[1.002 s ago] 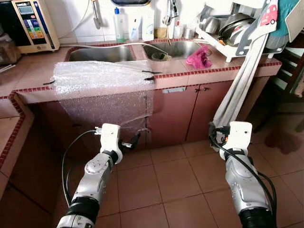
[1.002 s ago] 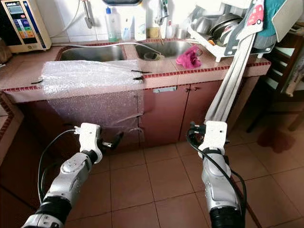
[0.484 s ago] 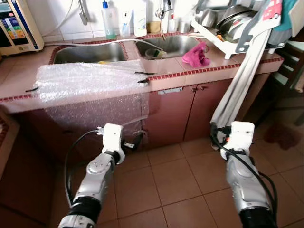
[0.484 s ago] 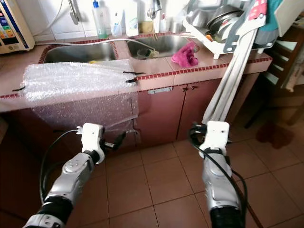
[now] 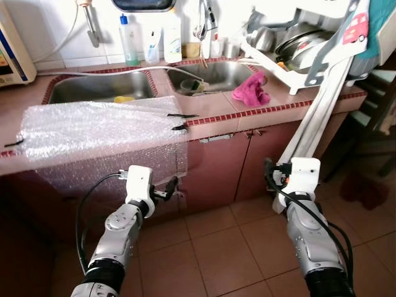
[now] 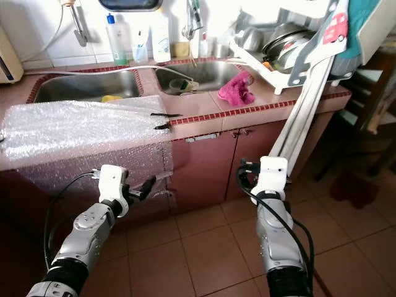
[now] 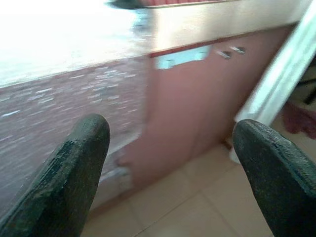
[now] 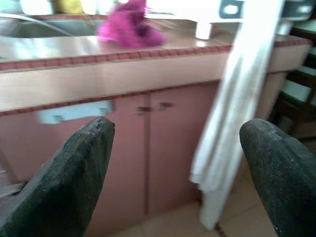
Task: Kitchen organization
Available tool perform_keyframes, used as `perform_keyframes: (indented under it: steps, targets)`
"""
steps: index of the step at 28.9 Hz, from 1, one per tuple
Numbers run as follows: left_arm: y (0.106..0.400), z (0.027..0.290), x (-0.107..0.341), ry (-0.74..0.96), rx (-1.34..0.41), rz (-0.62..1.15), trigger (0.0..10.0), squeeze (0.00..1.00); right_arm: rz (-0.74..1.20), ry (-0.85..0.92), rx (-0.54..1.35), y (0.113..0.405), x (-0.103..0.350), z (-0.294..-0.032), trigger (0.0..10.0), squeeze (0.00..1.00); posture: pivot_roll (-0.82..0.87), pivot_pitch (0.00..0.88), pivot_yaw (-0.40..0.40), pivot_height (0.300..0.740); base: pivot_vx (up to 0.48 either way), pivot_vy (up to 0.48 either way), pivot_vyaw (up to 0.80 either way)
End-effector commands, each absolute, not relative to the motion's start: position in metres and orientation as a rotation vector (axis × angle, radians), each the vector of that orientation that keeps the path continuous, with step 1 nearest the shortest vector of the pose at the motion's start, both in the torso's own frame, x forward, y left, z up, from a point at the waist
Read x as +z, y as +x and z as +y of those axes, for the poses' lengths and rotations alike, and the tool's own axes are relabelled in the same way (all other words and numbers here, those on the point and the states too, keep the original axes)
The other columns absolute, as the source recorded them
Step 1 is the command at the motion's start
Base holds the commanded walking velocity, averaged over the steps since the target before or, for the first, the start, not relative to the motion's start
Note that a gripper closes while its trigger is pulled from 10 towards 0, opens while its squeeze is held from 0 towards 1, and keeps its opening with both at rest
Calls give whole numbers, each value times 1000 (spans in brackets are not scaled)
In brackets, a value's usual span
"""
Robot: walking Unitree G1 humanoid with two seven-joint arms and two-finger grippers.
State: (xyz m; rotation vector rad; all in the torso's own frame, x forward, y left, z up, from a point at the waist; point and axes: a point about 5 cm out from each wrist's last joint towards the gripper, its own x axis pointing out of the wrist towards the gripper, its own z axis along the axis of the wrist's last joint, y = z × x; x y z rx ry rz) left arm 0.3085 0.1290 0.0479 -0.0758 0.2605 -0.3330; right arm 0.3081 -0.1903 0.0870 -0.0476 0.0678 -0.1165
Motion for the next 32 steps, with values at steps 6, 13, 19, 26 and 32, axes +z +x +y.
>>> perform_keyframes:
  steps: [6,13,19,26,32]
  targets:
    - [309,118,50,-69,-380,257,10000,0,84,-55,-140,308,85,-197,10000,0,-51,0,13,740,0,0,0]
    - [309,117,51,-72,-391,253,10000,0,92,-59,-144,307,83,-197,10000,0,-52,0,14,740,0,-120,0]
    - [309,117,51,-72,-394,254,10000,0,100,-63,-155,306,81,-200,10000,0,-52,0,16,740,0,-380,0]
    - [309,118,51,-70,-398,256,10000,0,105,-68,-165,305,80,-202,10000,0,-53,0,19,740,0,-328,-436]
    - [309,119,51,-65,-399,258,10000,0,89,-78,-172,307,84,-200,10000,0,-54,0,22,740,0,-326,-429]
